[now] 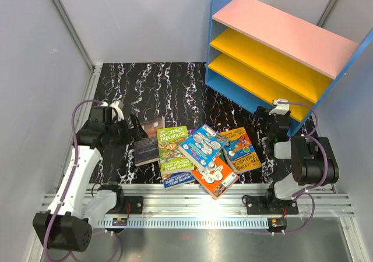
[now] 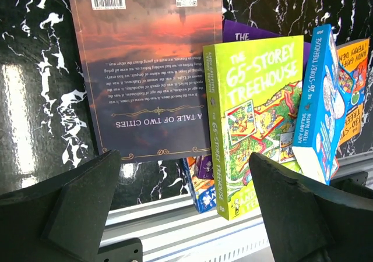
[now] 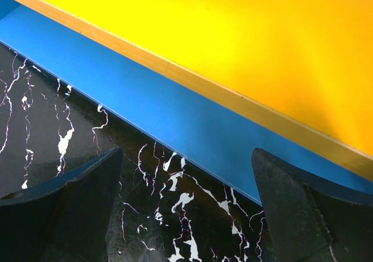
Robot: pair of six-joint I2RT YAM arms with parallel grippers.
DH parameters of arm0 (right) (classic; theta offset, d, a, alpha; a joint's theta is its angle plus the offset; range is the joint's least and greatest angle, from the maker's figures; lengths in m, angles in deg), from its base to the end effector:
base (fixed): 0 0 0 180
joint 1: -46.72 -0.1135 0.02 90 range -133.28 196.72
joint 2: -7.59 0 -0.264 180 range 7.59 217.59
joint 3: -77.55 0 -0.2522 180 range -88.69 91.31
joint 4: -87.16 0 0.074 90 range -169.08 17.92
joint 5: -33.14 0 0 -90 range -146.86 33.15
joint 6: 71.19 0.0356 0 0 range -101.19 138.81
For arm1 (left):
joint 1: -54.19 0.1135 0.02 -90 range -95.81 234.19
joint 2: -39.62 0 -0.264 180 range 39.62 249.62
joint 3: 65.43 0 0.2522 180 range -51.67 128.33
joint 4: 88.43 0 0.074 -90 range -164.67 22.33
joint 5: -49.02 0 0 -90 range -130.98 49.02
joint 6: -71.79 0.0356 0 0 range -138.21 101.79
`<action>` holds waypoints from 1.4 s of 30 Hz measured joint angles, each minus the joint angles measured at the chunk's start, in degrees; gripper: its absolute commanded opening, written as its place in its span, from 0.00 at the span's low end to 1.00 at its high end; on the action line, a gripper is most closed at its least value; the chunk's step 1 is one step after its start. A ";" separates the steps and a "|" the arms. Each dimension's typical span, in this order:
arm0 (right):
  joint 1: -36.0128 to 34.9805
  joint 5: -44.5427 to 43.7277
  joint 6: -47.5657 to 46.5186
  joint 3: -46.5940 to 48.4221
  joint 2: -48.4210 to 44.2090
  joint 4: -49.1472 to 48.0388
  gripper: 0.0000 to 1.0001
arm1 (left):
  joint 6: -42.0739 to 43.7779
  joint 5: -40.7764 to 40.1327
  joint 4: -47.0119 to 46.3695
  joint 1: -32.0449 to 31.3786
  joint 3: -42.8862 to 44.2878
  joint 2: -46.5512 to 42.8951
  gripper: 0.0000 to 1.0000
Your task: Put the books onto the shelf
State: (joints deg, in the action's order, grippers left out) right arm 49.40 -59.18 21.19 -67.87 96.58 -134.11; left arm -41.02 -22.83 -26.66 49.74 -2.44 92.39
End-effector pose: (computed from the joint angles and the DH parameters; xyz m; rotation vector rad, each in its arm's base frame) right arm 0.2685 -0.0140 0.1475 0.1083 1.7969 -0.0402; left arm 0.1741 -0.0247 0.2840 -0.2613 2.4891 -0.5933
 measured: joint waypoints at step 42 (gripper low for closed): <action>-20.50 7.87 52.72 30.34 -51.56 77.13 0.97 | -5.33 -8.61 6.82 -10.73 0.13 -1.79 0.99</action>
State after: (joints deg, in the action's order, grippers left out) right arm 28.89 -51.31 73.90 -37.53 45.02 -56.97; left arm -46.35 -31.44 -19.84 39.01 -2.30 90.60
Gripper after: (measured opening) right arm 0.988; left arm 0.987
